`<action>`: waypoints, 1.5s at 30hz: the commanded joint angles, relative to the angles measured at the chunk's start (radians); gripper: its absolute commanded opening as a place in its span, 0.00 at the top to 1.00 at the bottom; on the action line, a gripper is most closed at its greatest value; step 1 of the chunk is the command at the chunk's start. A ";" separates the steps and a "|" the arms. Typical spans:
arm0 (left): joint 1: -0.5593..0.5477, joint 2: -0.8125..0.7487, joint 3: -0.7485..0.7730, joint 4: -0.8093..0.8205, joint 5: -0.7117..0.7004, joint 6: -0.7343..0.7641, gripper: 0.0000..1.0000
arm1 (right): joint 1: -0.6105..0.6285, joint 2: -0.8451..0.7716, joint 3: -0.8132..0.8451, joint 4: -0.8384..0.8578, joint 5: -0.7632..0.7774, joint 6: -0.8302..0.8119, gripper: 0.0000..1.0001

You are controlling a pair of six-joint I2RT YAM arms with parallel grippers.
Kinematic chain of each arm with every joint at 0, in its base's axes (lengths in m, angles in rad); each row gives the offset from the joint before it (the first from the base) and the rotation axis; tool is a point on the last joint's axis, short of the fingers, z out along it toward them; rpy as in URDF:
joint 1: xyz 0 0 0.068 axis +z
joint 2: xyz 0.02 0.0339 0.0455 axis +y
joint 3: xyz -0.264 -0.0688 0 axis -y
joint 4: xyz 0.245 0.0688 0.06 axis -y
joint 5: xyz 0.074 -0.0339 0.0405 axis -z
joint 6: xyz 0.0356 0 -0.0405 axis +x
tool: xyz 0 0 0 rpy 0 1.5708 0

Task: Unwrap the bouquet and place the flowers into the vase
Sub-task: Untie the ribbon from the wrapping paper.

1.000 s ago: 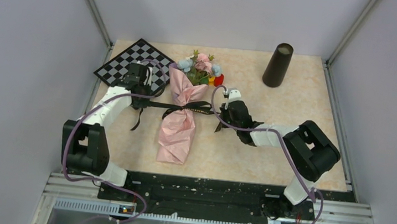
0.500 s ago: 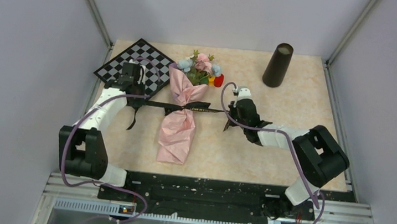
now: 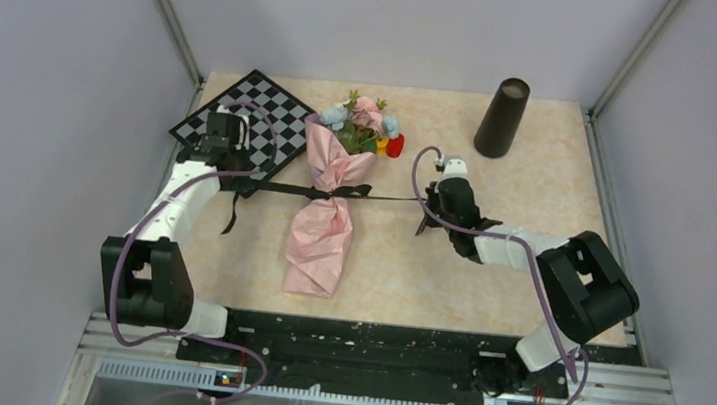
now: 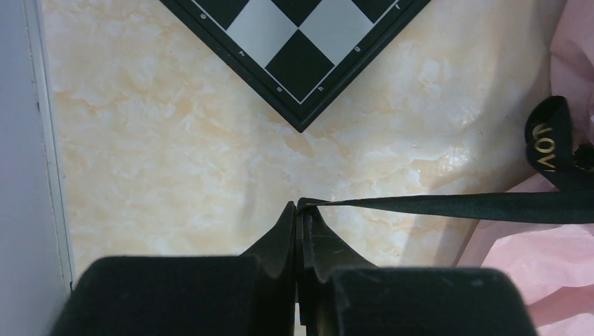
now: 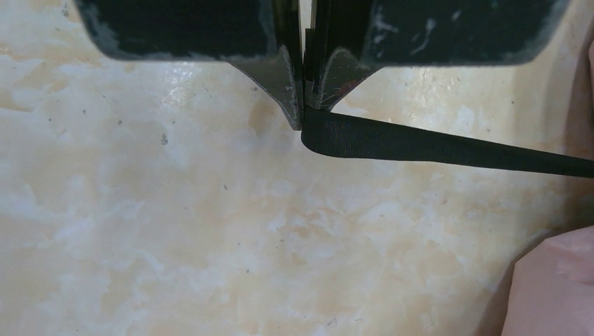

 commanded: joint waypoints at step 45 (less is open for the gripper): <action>0.238 -0.134 -0.005 0.062 0.021 -0.039 1.00 | -0.256 -0.237 -0.067 -0.084 0.022 -0.008 1.00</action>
